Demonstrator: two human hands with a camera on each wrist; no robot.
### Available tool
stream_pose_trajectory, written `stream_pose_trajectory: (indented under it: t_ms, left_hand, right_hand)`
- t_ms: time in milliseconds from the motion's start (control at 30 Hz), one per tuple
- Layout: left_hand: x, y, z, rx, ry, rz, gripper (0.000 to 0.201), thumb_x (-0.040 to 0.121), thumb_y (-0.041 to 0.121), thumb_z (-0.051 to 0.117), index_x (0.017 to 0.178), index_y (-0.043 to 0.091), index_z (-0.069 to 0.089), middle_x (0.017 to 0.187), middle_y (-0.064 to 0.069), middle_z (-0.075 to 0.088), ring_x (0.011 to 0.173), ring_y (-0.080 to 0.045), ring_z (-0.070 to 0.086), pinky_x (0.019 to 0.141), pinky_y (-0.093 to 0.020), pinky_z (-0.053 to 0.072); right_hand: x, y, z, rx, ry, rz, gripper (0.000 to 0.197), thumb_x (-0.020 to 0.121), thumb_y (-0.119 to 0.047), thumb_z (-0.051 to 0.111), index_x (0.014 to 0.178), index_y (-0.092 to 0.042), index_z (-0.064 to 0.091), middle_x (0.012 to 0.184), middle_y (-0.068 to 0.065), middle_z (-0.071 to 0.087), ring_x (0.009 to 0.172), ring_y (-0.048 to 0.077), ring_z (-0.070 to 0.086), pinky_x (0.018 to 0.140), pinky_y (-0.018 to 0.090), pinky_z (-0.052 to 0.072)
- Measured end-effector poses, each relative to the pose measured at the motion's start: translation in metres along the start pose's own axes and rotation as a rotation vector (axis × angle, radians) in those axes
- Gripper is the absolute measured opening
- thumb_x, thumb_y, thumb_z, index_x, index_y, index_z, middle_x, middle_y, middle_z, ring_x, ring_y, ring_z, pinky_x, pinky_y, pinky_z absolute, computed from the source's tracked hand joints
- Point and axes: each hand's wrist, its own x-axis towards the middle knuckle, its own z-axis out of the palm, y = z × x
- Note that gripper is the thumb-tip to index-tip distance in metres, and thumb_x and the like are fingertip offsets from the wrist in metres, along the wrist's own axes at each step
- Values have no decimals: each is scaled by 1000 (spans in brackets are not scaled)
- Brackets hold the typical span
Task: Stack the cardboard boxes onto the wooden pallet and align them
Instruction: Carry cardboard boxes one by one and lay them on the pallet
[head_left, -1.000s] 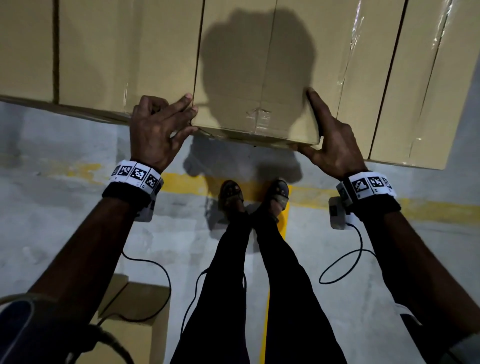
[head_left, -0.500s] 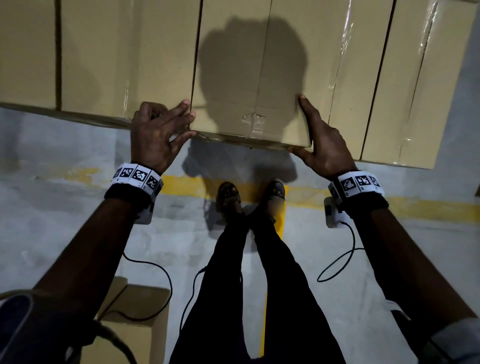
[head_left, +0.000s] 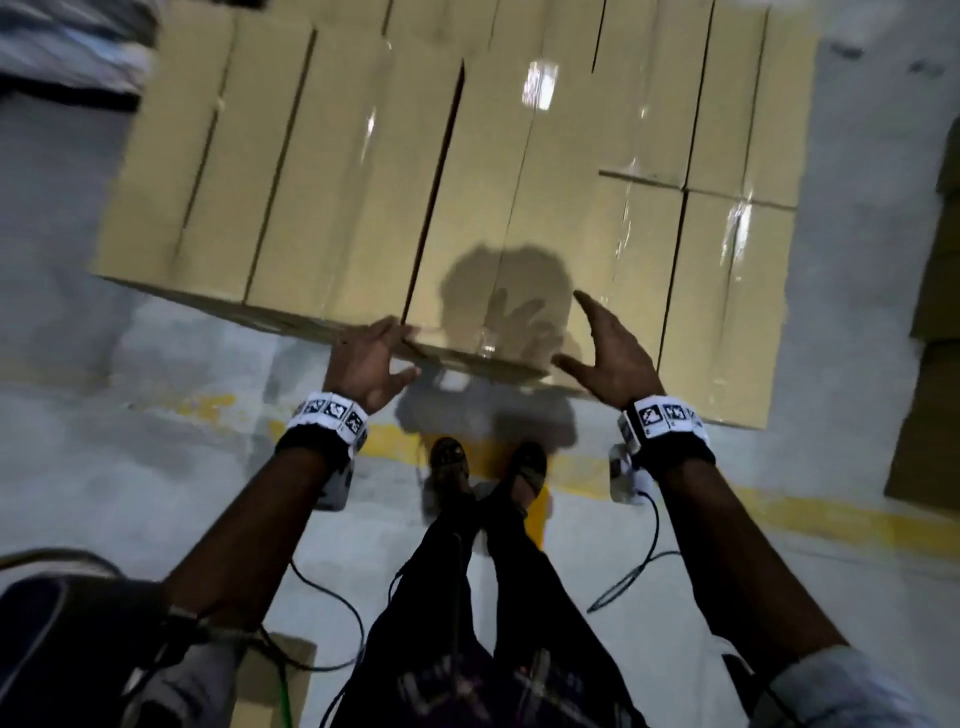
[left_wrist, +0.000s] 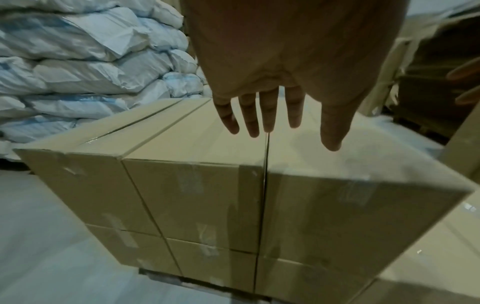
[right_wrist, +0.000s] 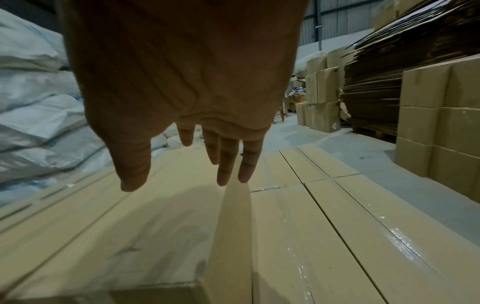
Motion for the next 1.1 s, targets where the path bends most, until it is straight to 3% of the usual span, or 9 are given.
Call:
stream_pose_trajectory:
  t_ms: [133, 267, 367, 500, 600, 733, 833, 967, 1100]
  left_hand:
    - [-42, 37, -32, -175, 85, 84, 55, 85, 39, 82, 136, 27, 66, 141, -4, 64, 127, -29, 62, 105, -45, 49]
    - [-75, 64, -60, -296, 118, 151, 43, 89, 45, 71, 129, 29, 69, 125, 5, 73, 113, -19, 68, 95, -40, 55]
    - [-93, 71, -78, -339, 212, 128, 43, 89, 51, 62, 126, 31, 70, 124, 8, 73, 112, -17, 67, 93, -40, 55]
    - [-114, 58, -94, -385, 281, 65, 37, 93, 45, 69, 127, 30, 71, 128, 7, 72, 115, -16, 67, 93, -33, 53]
    - [-135, 32, -103, -398, 335, -8, 40, 93, 49, 68, 127, 29, 72, 127, 7, 73, 112, -14, 69, 87, -26, 48]
    - [-173, -11, -109, -470, 417, -129, 52, 87, 66, 57, 126, 35, 72, 119, 9, 75, 103, -11, 70, 86, -31, 54]
    - [-202, -52, -111, -513, 483, -229, 48, 87, 62, 59, 123, 34, 74, 118, 8, 76, 101, -13, 70, 87, -36, 56]
    - [-239, -121, -114, -596, 565, -324, 38, 90, 55, 68, 120, 32, 75, 119, 8, 76, 101, -12, 70, 86, -33, 55]
    - [-275, -199, -114, -615, 615, -420, 29, 92, 47, 74, 118, 34, 75, 116, 12, 76, 96, -9, 69, 85, -35, 56]
  right_hand:
    - [-26, -23, -29, 7, 25, -88, 88, 93, -44, 74, 163, -29, 23, 165, 5, 35, 139, 31, 50, 108, 47, 48]
    - [-39, -48, -44, 13, -15, -163, 86, 93, -46, 72, 163, -27, 25, 165, 2, 34, 140, 28, 49, 110, 44, 46]
    - [-42, -72, -44, -3, -50, -247, 84, 95, -46, 70, 162, -26, 25, 165, 4, 34, 141, 29, 48, 109, 46, 46]
    - [-37, -108, -29, -20, -105, -347, 81, 95, -48, 69, 161, -30, 26, 164, 1, 35, 139, 26, 49, 106, 46, 48]
    - [-25, -145, -11, -51, -187, -442, 76, 95, -51, 67, 159, -33, 29, 163, 0, 37, 136, 26, 52, 105, 47, 49]
    - [-1, -202, 8, -77, -239, -519, 70, 97, -50, 66, 157, -31, 36, 160, 0, 40, 136, 26, 52, 106, 45, 48]
    - [18, -255, 26, -84, -263, -566, 70, 96, -41, 71, 156, -25, 40, 158, 3, 44, 135, 27, 52, 109, 44, 46]
    - [33, -334, 72, -92, -308, -690, 66, 95, -32, 74, 152, -14, 46, 152, 10, 51, 127, 32, 58, 103, 42, 51]
    - [33, -423, 135, -148, -376, -790, 66, 95, -34, 73, 150, -9, 48, 148, 14, 55, 125, 36, 59, 103, 44, 50]
